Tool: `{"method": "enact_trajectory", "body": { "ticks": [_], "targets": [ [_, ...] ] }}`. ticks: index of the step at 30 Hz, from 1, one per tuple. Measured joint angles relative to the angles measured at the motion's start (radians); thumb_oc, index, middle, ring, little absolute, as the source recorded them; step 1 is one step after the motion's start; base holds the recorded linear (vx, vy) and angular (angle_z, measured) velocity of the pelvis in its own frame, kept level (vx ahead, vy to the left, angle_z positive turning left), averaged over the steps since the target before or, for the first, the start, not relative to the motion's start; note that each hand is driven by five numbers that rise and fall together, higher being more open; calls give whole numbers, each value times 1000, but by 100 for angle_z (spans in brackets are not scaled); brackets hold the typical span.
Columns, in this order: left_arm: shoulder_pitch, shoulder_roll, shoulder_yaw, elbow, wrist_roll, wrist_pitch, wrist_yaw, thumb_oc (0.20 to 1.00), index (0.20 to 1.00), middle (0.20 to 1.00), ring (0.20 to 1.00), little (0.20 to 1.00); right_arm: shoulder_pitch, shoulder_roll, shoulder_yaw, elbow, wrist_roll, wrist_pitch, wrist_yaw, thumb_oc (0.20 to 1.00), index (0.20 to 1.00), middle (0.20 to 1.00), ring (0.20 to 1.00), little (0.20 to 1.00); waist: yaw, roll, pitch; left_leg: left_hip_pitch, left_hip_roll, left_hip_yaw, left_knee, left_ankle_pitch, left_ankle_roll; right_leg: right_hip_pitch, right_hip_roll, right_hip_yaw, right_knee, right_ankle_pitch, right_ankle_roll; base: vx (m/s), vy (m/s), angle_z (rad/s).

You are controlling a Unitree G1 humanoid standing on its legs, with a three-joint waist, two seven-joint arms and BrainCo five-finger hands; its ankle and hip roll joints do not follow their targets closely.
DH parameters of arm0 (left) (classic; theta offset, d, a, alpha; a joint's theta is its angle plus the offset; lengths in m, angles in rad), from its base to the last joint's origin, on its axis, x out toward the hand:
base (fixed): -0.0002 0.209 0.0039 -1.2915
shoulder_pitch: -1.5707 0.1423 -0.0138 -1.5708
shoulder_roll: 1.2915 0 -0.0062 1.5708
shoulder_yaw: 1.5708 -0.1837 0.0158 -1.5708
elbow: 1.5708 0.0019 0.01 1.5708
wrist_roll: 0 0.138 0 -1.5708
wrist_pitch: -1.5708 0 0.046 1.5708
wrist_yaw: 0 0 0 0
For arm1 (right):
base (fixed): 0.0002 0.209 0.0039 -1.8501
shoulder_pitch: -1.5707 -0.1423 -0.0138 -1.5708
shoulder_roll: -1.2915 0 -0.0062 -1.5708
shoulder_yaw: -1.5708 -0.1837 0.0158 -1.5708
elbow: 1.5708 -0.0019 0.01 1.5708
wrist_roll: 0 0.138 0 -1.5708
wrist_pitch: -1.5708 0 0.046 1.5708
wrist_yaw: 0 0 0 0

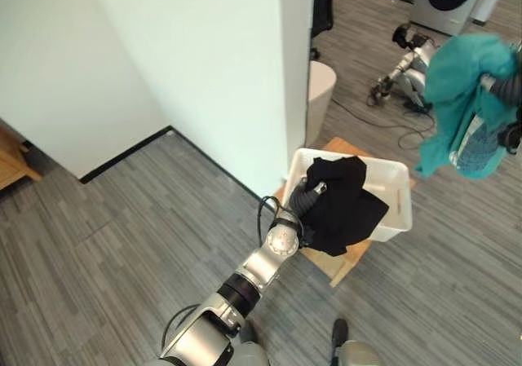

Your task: Pick up bed clothes into laundry basket.

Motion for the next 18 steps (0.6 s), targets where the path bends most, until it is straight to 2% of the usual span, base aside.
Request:
{"method": "enact_trajectory", "body": {
  "ticks": [1, 2, 5, 10, 13, 14, 18],
  "targets": [
    [2, 20, -2, 0, 1, 1, 1, 200, 200, 200, 200, 200, 18, 26, 17, 25, -17, 17, 13, 200, 200, 200, 200, 200, 0, -25, 4, -4, -39, 0, -8, -1, 10, -6, -38, 1, 0, 9, 17, -82, 5, 2],
    [6, 33, -3, 0, 1, 1, 3, 200, 200, 200, 200, 200, 21, 55, 29, 32, -17, 22, 15, 200, 200, 200, 200, 200, 9, -36, 2, -15, -50, 4, -11, -1, 14, -21, -50, 3, 0, 11, 19, -131, -23, 0],
    [7, 50, -1, 0, 0, 1, 11, 200, 200, 200, 200, 200, 23, 157, 54, 45, -17, 22, 16, 200, 200, 200, 200, 200, 43, -71, 16, -67, -49, 6, -10, 12, 29, -71, -47, 1, 0, 24, 35, -131, -27, 1],
    [8, 50, -24, -3, 0, 5, 11, 200, 200, 200, 200, 200, 19, 241, 82, 27, -19, 20, 15, 200, 200, 200, 200, 200, 103, -68, 54, -123, -14, -41, -16, 38, 16, -99, -2, -42, 0, 24, 24, -100, -40, 22],
    [-23, 49, -23, -6, 0, 5, 9, 200, 200, 200, 200, 200, 21, 242, 83, 11, -89, 20, 15, 200, 200, 200, 200, 200, 112, -66, 97, -143, -2, -73, -17, 47, 5, -101, 11, -67, 0, 20, 19, -31, -14, 24],
    [-26, 50, -23, -11, 0, 5, 7, 200, 200, 200, 200, 200, 23, 242, 87, 18, -118, 32, 18, 1000, 1000, 1000, 1000, 1000, 124, -66, 109, -150, 1, -75, -16, 49, 3, -105, 15, -68, 0, 20, 19, -13, 16, 10],
    [-26, 52, -20, -24, 0, 5, 1, 200, 200, 200, 200, 200, 24, 243, 88, 87, -171, 50, 21, 1000, 1000, 1000, 1000, 1000, 132, -58, 126, -157, -3, -84, -16, 50, 5, -106, 10, -78, 0, 19, 17, 6, 17, 7]
  ]
}}
